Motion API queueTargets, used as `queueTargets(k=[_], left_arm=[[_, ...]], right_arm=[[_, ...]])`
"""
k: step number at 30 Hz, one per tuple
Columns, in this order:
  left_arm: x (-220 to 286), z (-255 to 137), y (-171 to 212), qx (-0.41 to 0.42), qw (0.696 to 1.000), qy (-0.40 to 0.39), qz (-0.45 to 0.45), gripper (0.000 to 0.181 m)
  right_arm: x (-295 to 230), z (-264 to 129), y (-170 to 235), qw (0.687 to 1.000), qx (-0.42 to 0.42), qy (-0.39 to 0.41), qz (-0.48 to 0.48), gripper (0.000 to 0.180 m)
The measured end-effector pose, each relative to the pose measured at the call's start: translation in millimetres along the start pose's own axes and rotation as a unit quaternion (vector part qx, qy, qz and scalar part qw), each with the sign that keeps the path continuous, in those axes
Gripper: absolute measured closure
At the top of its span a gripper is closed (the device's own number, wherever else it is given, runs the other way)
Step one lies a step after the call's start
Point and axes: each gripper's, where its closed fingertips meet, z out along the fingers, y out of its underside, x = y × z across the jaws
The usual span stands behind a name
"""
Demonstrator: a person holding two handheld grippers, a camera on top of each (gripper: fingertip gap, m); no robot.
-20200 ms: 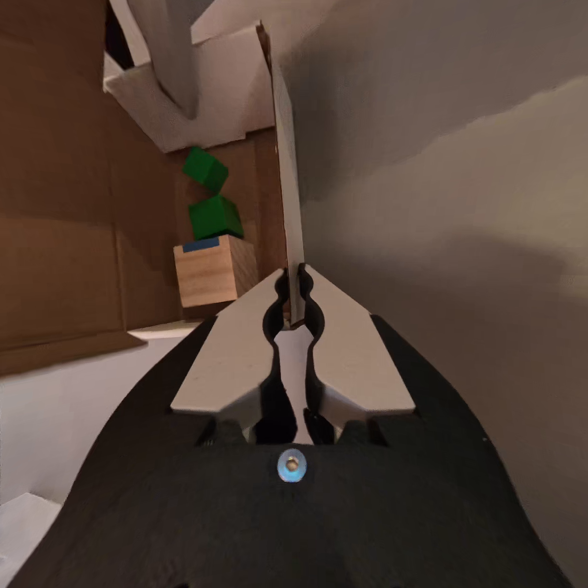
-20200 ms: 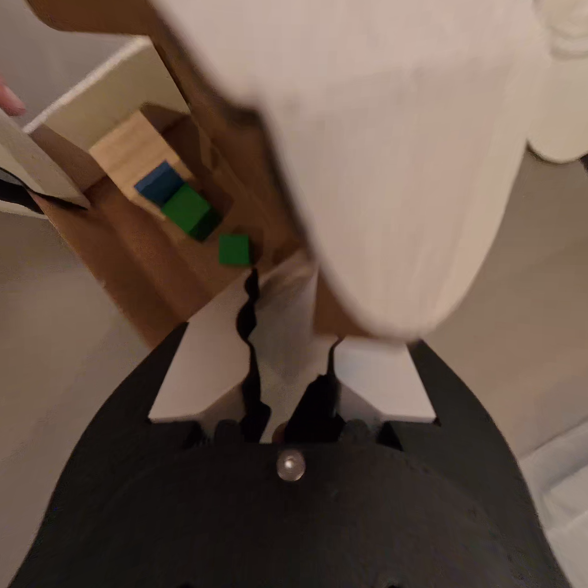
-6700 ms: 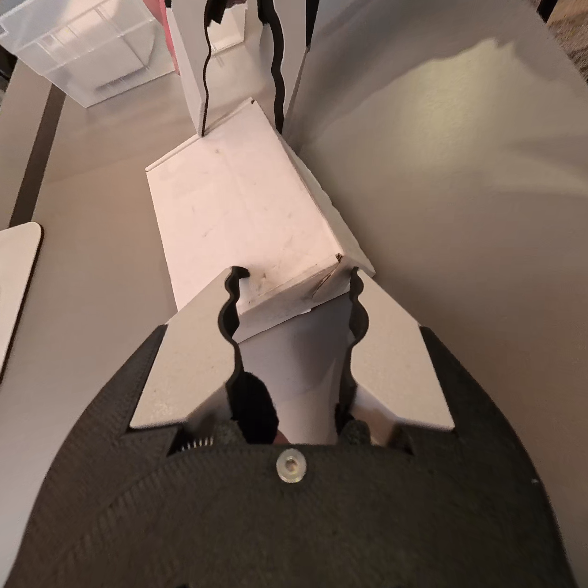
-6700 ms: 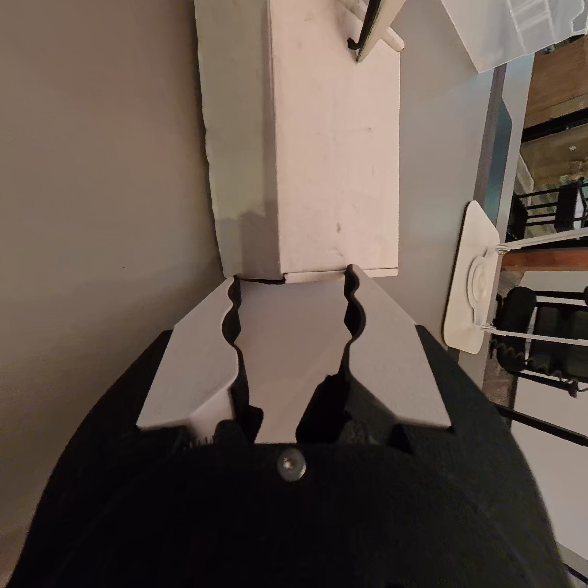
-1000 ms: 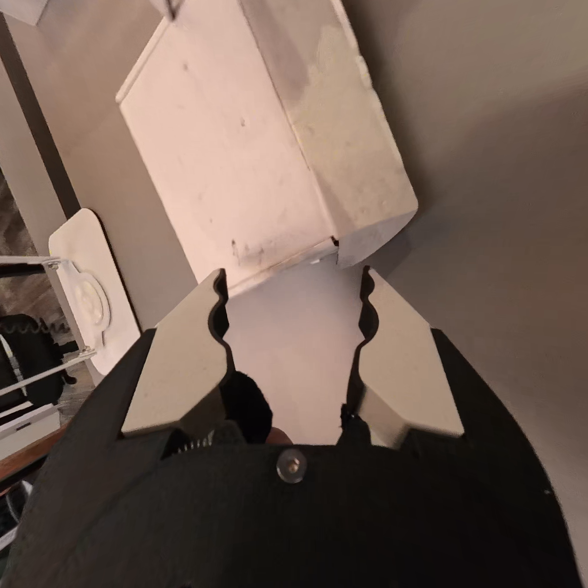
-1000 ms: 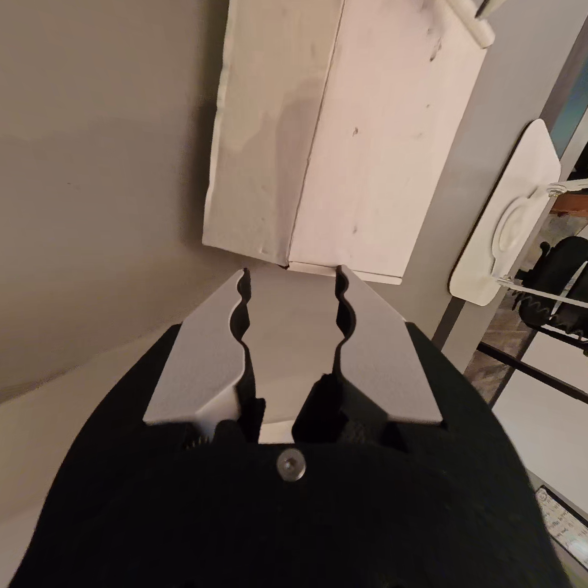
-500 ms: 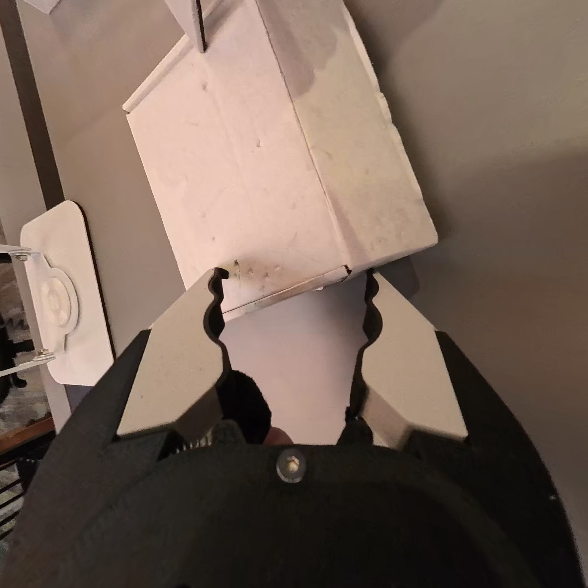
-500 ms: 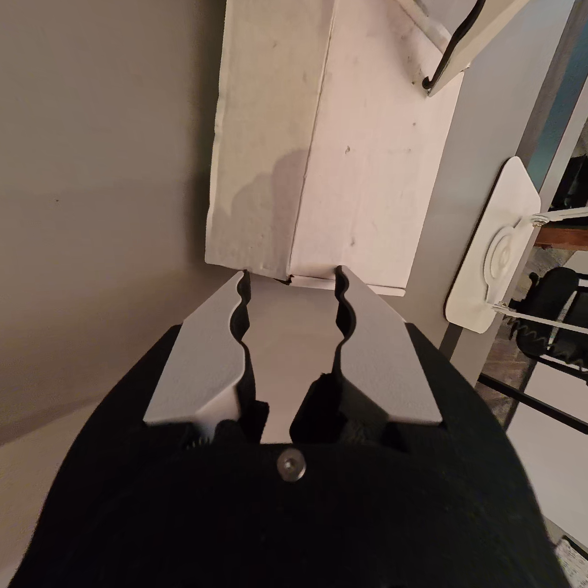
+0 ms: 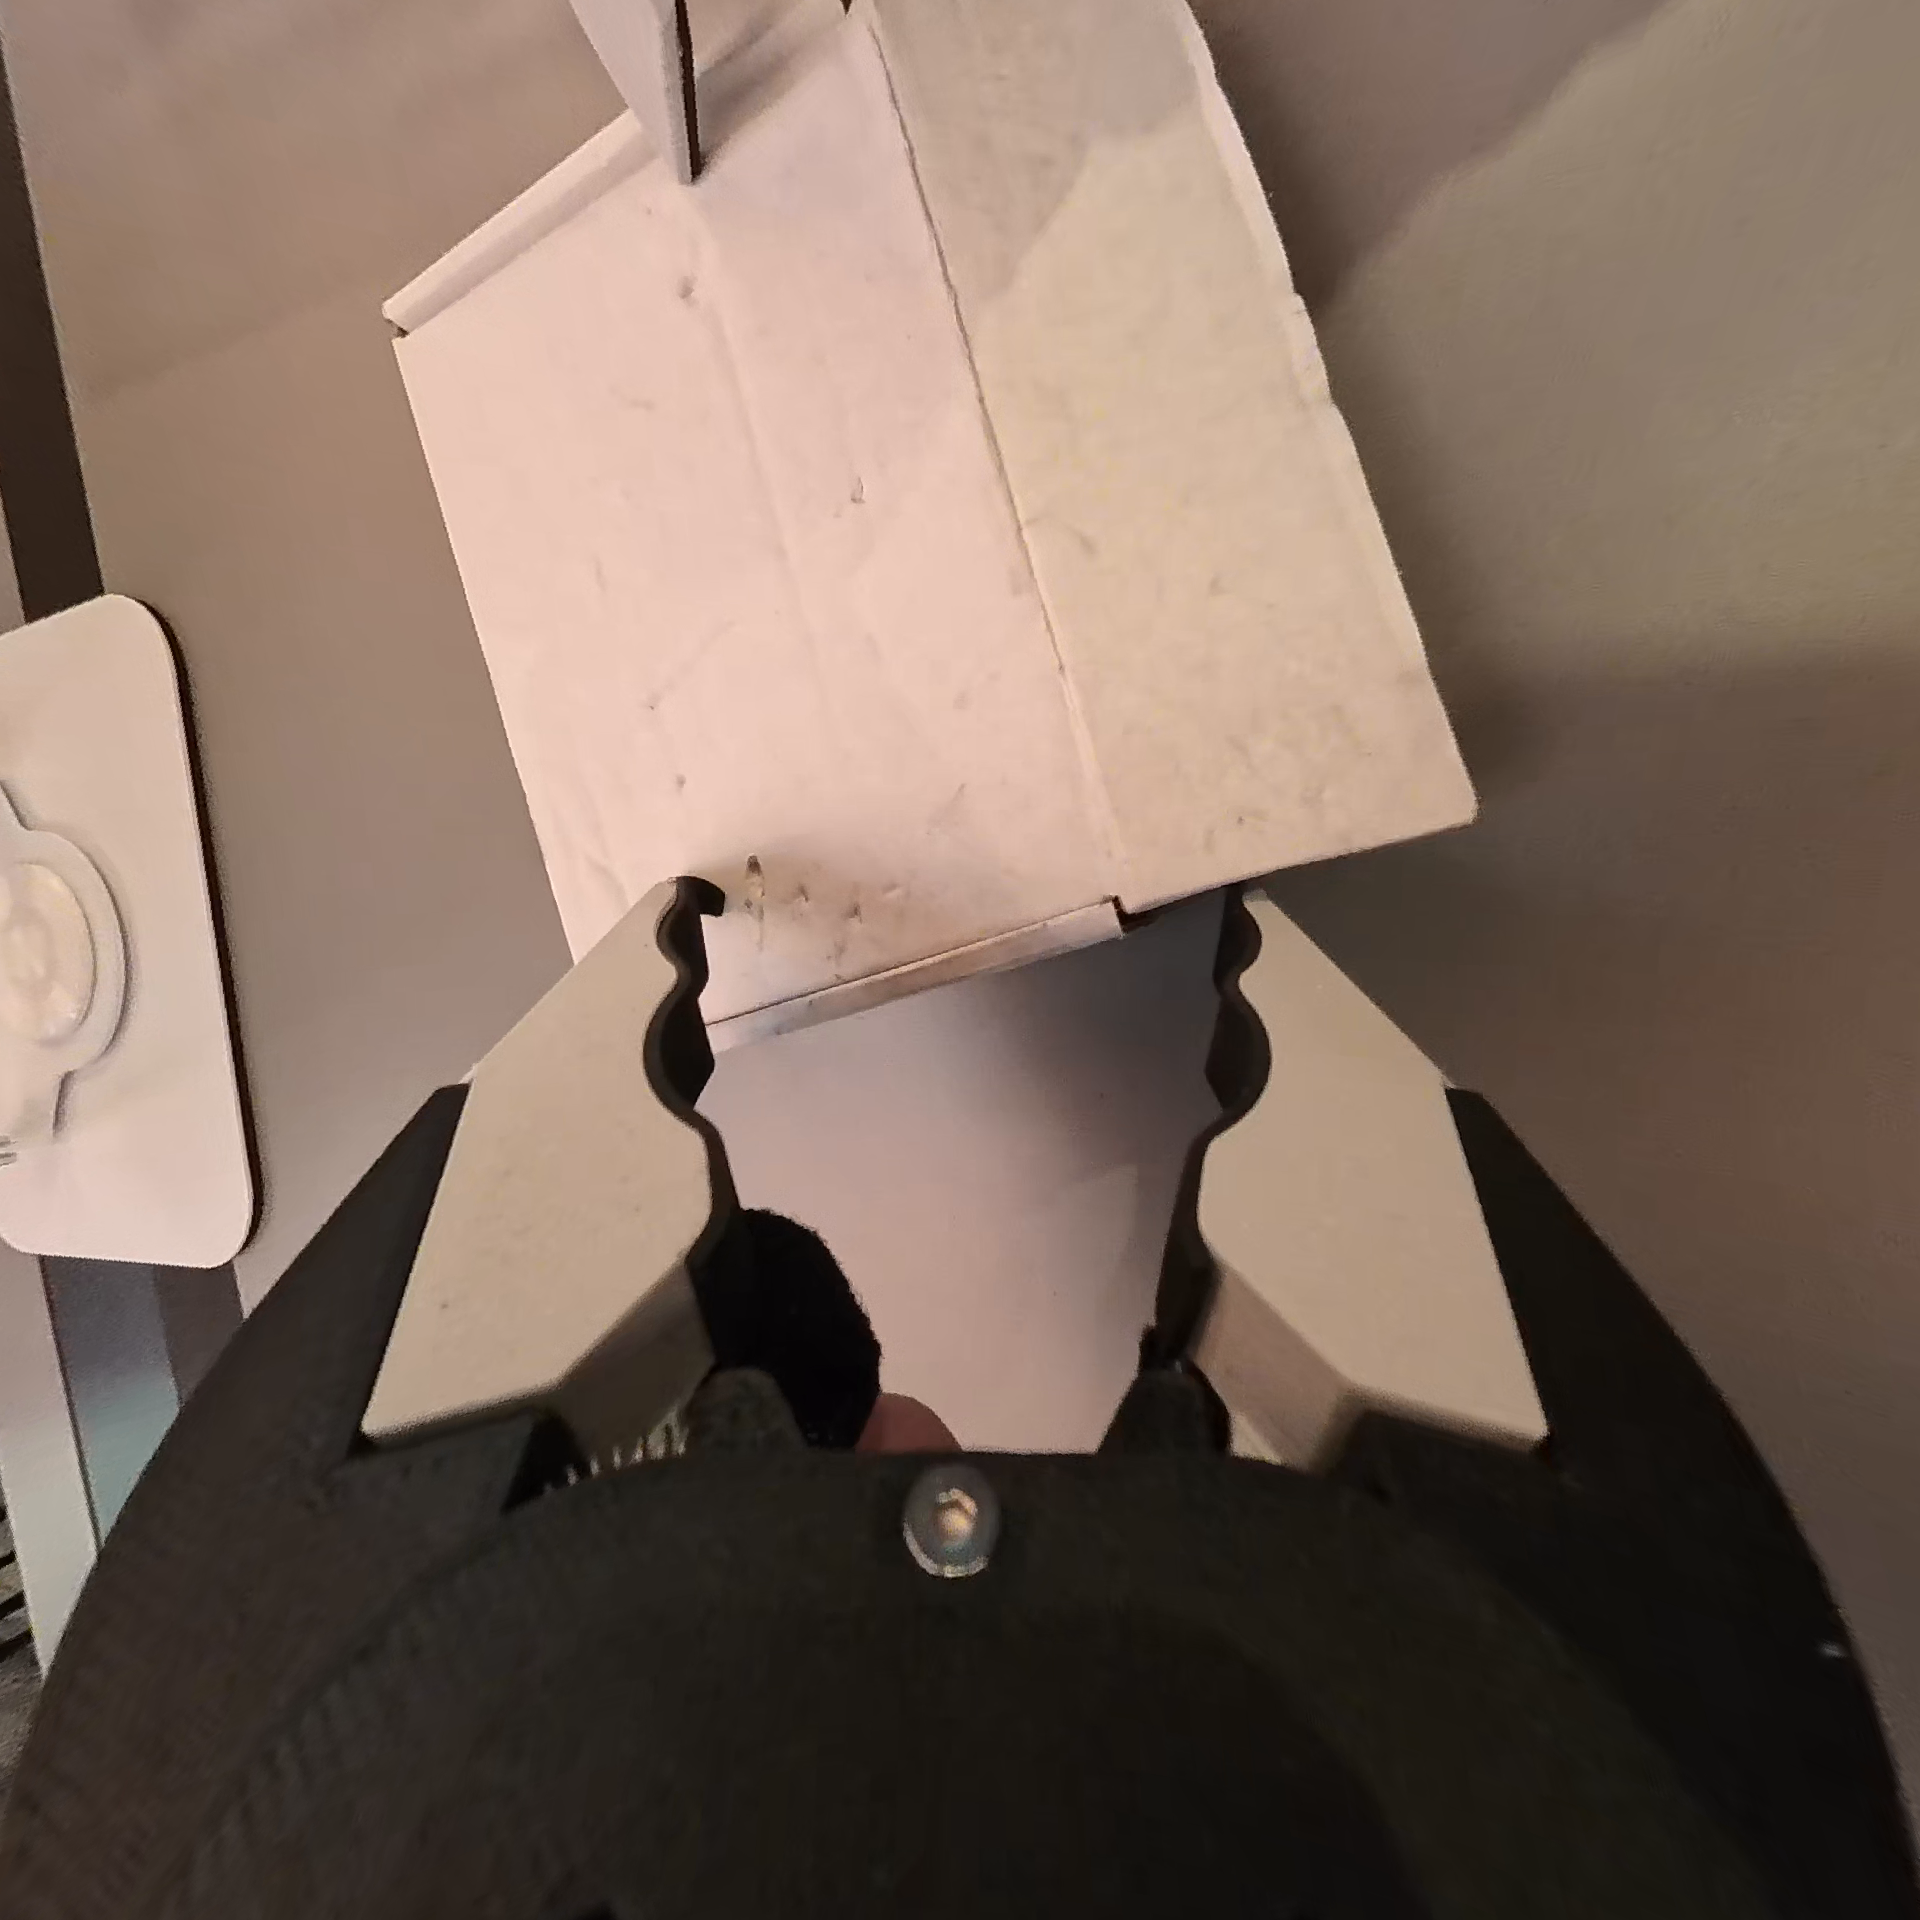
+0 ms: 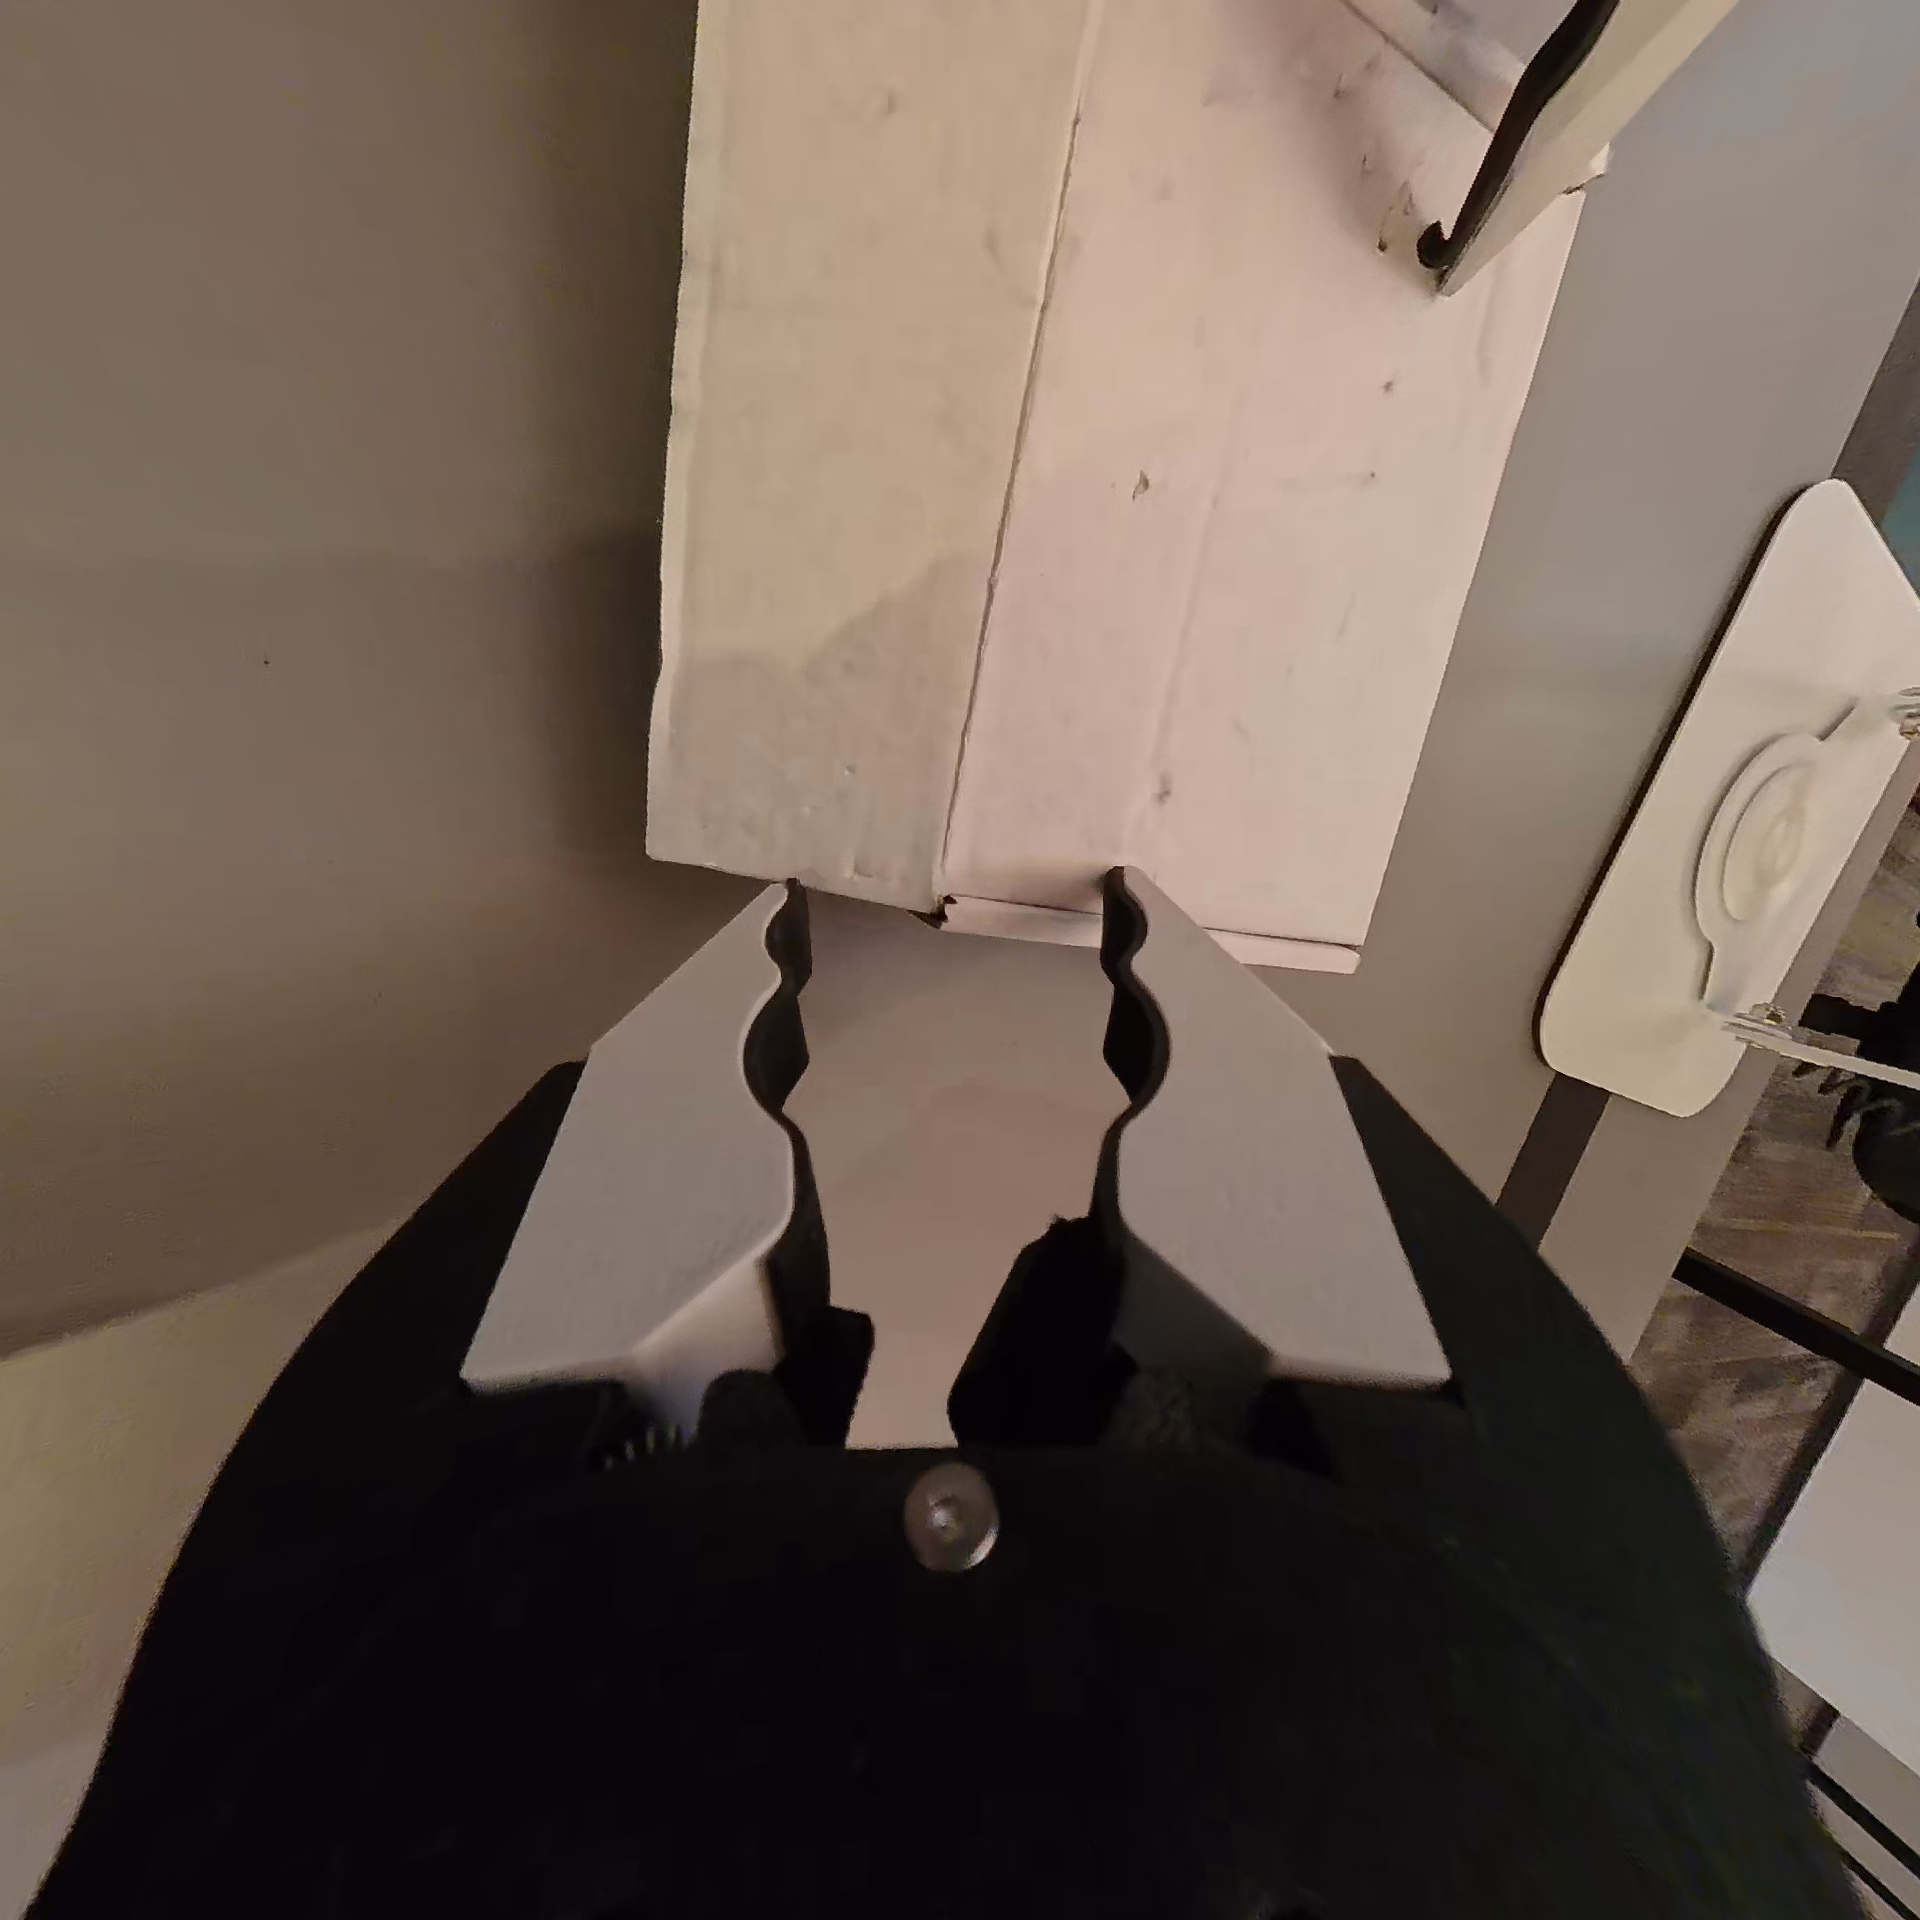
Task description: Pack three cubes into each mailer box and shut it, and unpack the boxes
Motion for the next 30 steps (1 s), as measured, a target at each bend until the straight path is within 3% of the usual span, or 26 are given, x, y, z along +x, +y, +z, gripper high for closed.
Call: queueTargets(k=[5,11,22,26,28,30], left_arm=[[0,0,1,0.012,1.000,0.000,0.010,0.084],[9,0,-3,0.038,0.999,0.025,-0.022,0.061],[-11,7,1,0.015,0.996,-0.087,-0.024,0.092],[-10,7,1,0.000,0.997,-0.081,-0.018,0.090],[-10,7,2,-0.004,0.997,-0.080,-0.016,0.089],[-10,8,2,0.001,0.996,-0.087,-0.012,0.089]], right_arm=[[1,1,1,0.999,-0.020,0.023,-0.016,0.126],[4,4,1,0.998,-0.017,0.064,-0.021,0.128],[14,9,4,0.983,-0.070,0.156,-0.061,0.138],[8,8,1,0.994,-0.024,0.102,-0.018,0.131],[2,7,-1,0.998,-0.011,0.061,0.011,0.117],[8,6,-2,0.997,-0.009,0.075,0.015,0.128]])
